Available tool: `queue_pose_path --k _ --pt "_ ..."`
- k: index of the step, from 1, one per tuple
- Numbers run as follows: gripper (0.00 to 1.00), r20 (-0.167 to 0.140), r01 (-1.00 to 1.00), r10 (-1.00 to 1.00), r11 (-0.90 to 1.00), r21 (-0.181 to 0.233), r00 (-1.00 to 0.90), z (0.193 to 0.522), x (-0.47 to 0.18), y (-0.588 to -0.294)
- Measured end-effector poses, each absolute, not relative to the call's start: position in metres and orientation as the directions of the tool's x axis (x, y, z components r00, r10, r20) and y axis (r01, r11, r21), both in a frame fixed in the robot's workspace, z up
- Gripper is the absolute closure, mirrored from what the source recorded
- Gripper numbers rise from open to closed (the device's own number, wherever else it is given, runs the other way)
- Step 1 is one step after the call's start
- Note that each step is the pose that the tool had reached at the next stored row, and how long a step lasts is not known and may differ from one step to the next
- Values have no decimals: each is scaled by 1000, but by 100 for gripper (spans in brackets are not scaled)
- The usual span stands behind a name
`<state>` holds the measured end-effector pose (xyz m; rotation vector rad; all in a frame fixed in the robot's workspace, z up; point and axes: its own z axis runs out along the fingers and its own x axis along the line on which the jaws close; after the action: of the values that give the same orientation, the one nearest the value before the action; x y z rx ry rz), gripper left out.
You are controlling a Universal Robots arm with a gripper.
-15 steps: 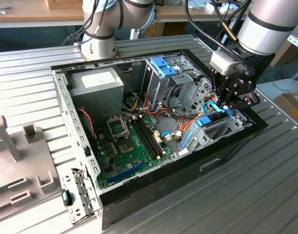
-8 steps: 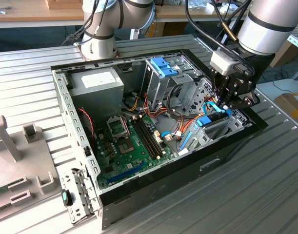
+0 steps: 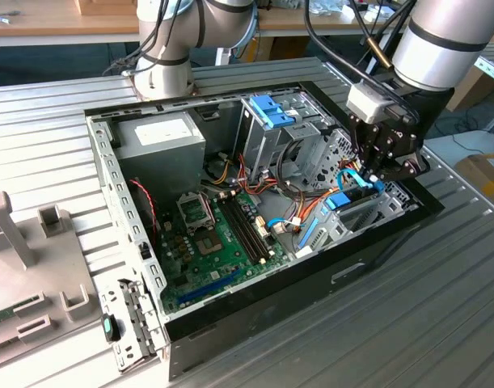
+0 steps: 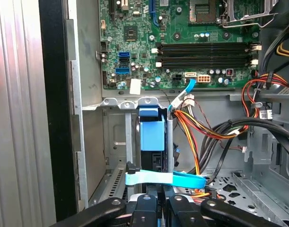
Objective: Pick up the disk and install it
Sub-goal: 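Insert the first disk wire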
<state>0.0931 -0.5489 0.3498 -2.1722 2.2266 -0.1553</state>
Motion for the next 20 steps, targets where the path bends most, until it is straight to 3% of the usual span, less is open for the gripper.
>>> queue_pose_path --k 20 --pt "84 57 -996 -998 22 -90 -27 346 94 -547"
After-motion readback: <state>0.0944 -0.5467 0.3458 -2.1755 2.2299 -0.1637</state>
